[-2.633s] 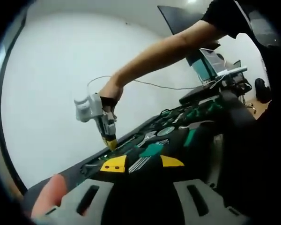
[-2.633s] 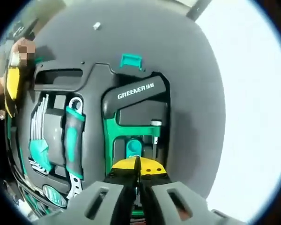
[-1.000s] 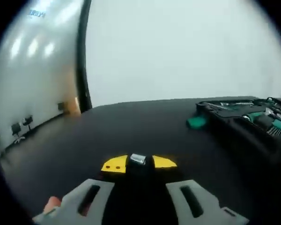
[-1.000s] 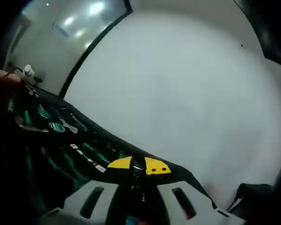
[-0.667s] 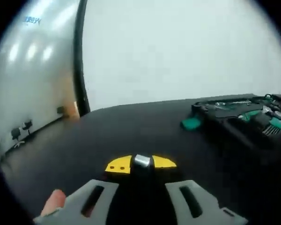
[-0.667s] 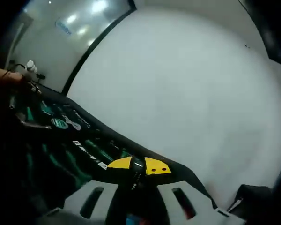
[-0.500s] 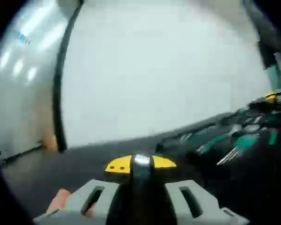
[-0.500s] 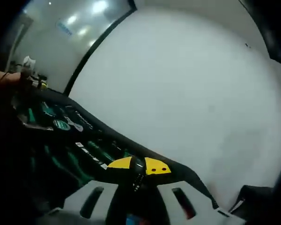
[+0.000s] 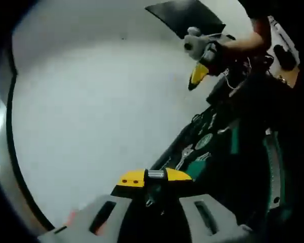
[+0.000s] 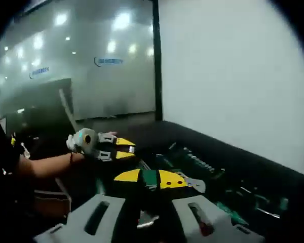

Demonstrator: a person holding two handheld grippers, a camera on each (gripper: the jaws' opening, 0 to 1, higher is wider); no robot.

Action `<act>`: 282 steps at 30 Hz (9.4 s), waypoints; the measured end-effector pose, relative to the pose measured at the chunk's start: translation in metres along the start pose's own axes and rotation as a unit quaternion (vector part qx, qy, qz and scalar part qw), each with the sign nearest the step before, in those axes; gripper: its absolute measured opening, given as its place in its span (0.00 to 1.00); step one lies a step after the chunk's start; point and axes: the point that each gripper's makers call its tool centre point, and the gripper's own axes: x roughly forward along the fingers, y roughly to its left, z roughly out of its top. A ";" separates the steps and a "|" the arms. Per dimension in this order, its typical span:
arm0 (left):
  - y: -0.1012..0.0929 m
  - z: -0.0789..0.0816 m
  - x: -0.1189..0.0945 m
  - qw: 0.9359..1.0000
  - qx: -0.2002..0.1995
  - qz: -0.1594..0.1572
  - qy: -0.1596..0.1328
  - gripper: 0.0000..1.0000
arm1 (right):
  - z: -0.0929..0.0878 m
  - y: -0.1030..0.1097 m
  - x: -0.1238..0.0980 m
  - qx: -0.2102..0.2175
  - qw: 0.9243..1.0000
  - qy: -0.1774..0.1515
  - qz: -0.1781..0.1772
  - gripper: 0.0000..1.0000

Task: Pick up the tools and put them into their designated positions in the toolbox.

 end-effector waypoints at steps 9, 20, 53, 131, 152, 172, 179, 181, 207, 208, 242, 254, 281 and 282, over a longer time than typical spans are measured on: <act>-0.013 0.011 0.000 0.999 0.044 -0.017 -0.015 0.07 | -0.021 0.024 0.106 0.017 0.996 0.070 0.058 0.15; -0.005 0.002 -0.006 0.997 -0.081 -0.010 0.003 0.18 | -0.026 0.027 0.088 -0.015 0.996 0.053 0.064 0.00; 0.032 -0.050 -0.018 0.958 -0.273 0.038 0.082 0.16 | -0.044 0.023 0.134 -0.291 0.888 0.207 0.288 0.16; 0.024 -0.057 -0.017 0.959 -0.261 0.024 0.106 0.15 | -0.074 -0.009 0.113 -0.580 0.597 0.436 0.342 0.01; 0.027 -0.063 -0.020 0.958 -0.258 0.034 0.119 0.15 | -0.028 -0.124 0.184 -0.539 0.676 0.448 0.227 0.01; 0.023 -0.065 -0.018 0.959 -0.252 0.024 0.125 0.15 | -0.058 -0.127 0.180 -0.501 0.677 0.481 0.244 0.00; 0.022 -0.065 -0.018 0.960 -0.249 0.022 0.127 0.15 | -0.057 -0.131 0.182 -0.486 0.668 0.506 0.248 0.00; 0.022 -0.066 -0.018 0.960 -0.248 0.021 0.129 0.15 | -0.058 -0.131 0.180 -0.472 0.672 0.513 0.252 0.00; 0.005 -0.049 -0.014 0.961 -0.248 0.009 0.120 0.15 | -0.041 -0.136 0.190 -0.437 0.730 0.486 0.200 0.00; 0.005 -0.049 -0.014 0.961 -0.248 0.009 0.120 0.15 | -0.042 -0.137 0.192 -0.440 0.729 0.485 0.201 0.00; 0.017 -0.064 -0.018 0.960 -0.253 0.008 0.121 0.15 | -0.046 -0.141 0.179 -0.438 0.770 0.443 0.136 0.00; 0.027 -0.059 -0.020 0.954 -0.276 0.036 0.108 0.15 | 0.041 -0.136 0.018 -0.394 0.883 0.253 0.028 0.12; 0.041 -0.047 -0.017 0.946 -0.316 0.047 0.052 0.16 | 0.046 -0.093 -0.377 -0.297 0.835 0.061 -0.459 0.19; 0.040 -0.039 -0.019 0.946 -0.317 0.050 0.040 0.16 | 0.031 -0.093 -0.378 -0.263 0.842 0.039 -0.470 0.19</act>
